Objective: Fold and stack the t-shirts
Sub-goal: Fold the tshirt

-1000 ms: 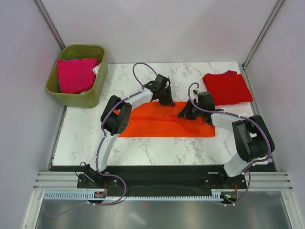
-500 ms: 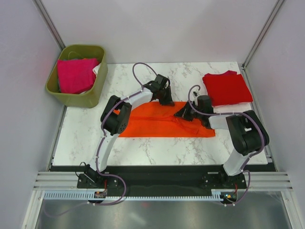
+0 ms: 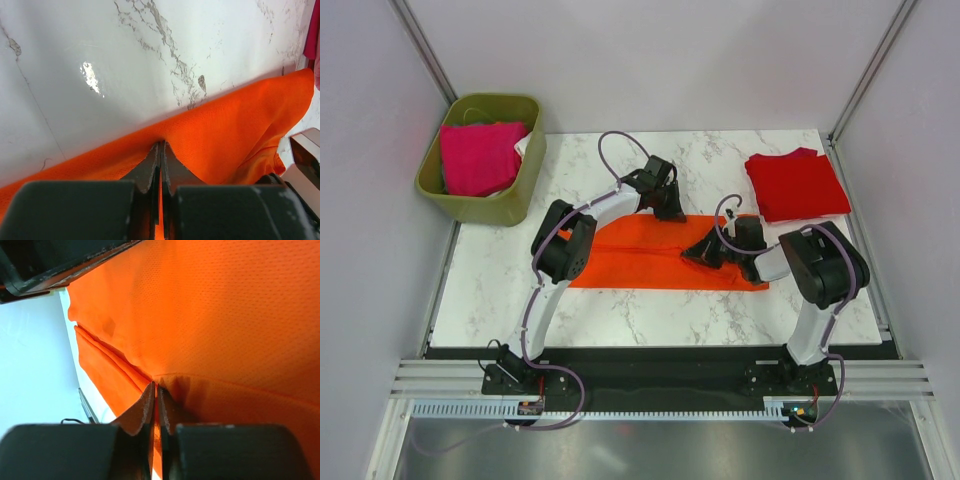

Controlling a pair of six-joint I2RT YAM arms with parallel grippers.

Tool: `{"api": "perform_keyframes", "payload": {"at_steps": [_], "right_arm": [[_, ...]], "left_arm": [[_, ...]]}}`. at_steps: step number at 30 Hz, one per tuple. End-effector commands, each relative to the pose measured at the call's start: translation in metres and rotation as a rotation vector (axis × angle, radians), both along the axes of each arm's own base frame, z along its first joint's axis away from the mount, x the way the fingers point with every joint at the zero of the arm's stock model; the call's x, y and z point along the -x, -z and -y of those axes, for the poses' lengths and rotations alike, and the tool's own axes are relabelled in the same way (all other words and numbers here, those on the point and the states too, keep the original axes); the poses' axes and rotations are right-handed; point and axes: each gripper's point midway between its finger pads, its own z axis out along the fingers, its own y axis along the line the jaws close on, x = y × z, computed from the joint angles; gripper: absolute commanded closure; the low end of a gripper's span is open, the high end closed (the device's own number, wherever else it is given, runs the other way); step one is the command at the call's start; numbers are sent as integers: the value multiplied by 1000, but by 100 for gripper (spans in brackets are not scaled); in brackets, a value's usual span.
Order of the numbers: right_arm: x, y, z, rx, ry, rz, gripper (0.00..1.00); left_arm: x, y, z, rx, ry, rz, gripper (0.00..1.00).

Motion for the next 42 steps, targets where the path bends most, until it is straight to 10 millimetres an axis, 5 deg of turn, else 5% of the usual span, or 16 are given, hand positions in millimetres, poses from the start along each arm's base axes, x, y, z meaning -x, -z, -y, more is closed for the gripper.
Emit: {"api": "perform_keyframes", "payload": {"at_steps": [1, 5, 7, 9, 10, 11, 13, 14, 16, 21, 26, 30, 35, 42], "right_arm": [[-13, -32, 1, 46, -16, 108, 87], [-20, -59, 5, 108, -28, 182, 66], [-18, -68, 10, 153, -40, 206, 64], [-16, -70, 18, 212, -27, 193, 63], [-17, -80, 21, 238, -28, 232, 63], [-19, -79, 29, 278, 2, 234, 63], [-14, -80, 40, 347, 12, 224, 66], [-9, -73, 50, 400, 31, 191, 69], [-8, -81, 61, 452, 58, 215, 75], [13, -71, 96, 602, 131, 155, 94], [24, -68, 105, 640, 144, 147, 100], [28, -59, 115, 696, 147, 111, 100], [29, -49, 126, 770, 151, 77, 100], [23, -38, 129, 810, 142, 42, 100]], "left_arm": [[-15, -33, 8, 57, -6, 61, 96], [-20, -56, 8, 72, -4, 117, 93], [-20, -61, 2, 47, -21, 144, 90], [-28, -93, -9, 37, -77, 240, 85], [-21, -87, -19, 14, -88, 249, 82], [-22, -118, -27, 27, -119, 321, 80], [-11, -121, -43, 15, -127, 375, 73], [-6, -155, -54, 28, -158, 448, 73], [6, -144, -80, -55, -180, 468, 72], [37, -168, -156, -260, -308, 538, 80], [61, -156, -213, -391, -425, 525, 90], [73, -121, -249, -414, -504, 406, 98], [64, -83, -290, -421, -579, 251, 98], [39, -36, -323, -492, -612, 82, 98]]}}
